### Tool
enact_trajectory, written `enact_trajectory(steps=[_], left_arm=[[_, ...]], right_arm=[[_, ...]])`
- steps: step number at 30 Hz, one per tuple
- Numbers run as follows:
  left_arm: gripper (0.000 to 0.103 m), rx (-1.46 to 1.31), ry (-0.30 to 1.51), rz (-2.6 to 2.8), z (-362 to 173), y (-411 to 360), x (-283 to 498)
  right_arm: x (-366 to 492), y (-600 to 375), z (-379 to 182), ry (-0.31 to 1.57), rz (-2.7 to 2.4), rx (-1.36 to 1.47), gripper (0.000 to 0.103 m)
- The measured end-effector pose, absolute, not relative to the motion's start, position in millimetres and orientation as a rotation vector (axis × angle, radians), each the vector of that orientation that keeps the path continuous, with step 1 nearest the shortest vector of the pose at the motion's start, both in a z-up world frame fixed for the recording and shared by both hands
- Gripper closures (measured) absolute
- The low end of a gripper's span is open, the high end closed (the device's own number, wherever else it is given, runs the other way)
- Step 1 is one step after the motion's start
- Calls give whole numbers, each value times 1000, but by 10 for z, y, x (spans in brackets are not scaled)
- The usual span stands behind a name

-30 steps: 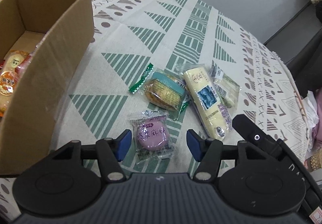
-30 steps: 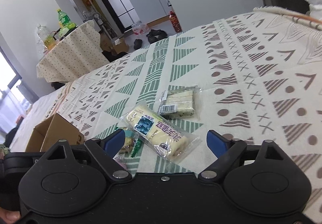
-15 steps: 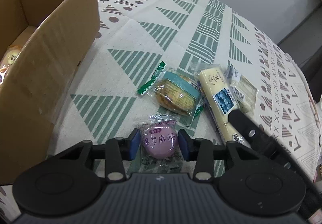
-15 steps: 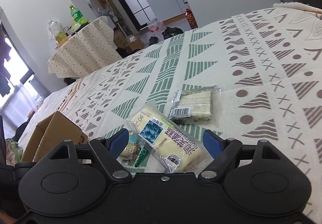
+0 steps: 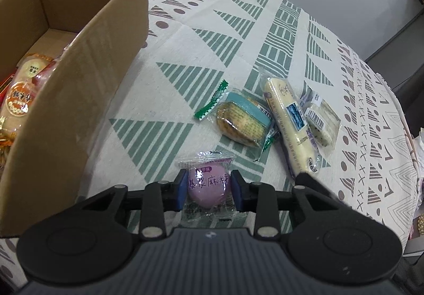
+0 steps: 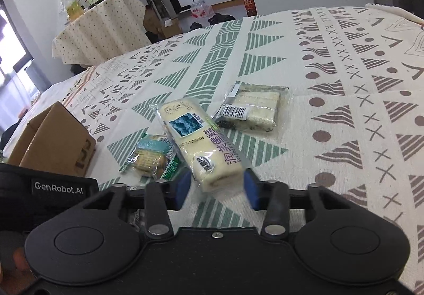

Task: Organize snacks
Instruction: 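Grasp the purple round cake with the left tool while the right tool grasps the cream bread roll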

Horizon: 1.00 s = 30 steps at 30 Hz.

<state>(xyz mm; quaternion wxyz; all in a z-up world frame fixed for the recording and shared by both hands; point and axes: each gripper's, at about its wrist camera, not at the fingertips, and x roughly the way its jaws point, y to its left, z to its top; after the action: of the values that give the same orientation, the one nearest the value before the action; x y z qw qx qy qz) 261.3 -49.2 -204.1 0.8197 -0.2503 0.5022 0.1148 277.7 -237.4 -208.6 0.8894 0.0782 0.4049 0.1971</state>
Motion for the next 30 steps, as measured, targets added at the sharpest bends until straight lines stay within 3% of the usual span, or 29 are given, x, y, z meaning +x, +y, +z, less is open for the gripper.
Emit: enact_trajectory(steps=[3,6,12,13,14,15,17,26,30], left_arm=[[70,-541,1069,246,-2021,-467,2599],[70,-548,1062,245,-1992,-444,2573],[70,-550,1061,253,-1990,-402,2541],[70,-548,1061,258,-1992,-397,2544],[70,-548,1059,263,-1995,-389,2543],[70,-550,1058,267,-1999,-380,2544],[70,-554,1054,274,-2002,-371,2552],[69,-519,1047,304,-2059,-367,2619],[68,-499,1051,308,-2082,-399,2647]], right_arm=[[2725,-2390,-2067,873,426,198,93],[2637,-2368,-2074,912,419,179,103],[2473,-2347,-1936,889,433,182,101],[2484,-2360,-1911,876,410,180,99],[2504,-2374,-1894,859,390,173,88],[2528,-2388,-1881,845,375,163,68],[2588,-2417,-1869,812,341,150,46],[2818,-2300,-1978,779,360,68,20],[2891,-2196,-2038,767,389,13,18]])
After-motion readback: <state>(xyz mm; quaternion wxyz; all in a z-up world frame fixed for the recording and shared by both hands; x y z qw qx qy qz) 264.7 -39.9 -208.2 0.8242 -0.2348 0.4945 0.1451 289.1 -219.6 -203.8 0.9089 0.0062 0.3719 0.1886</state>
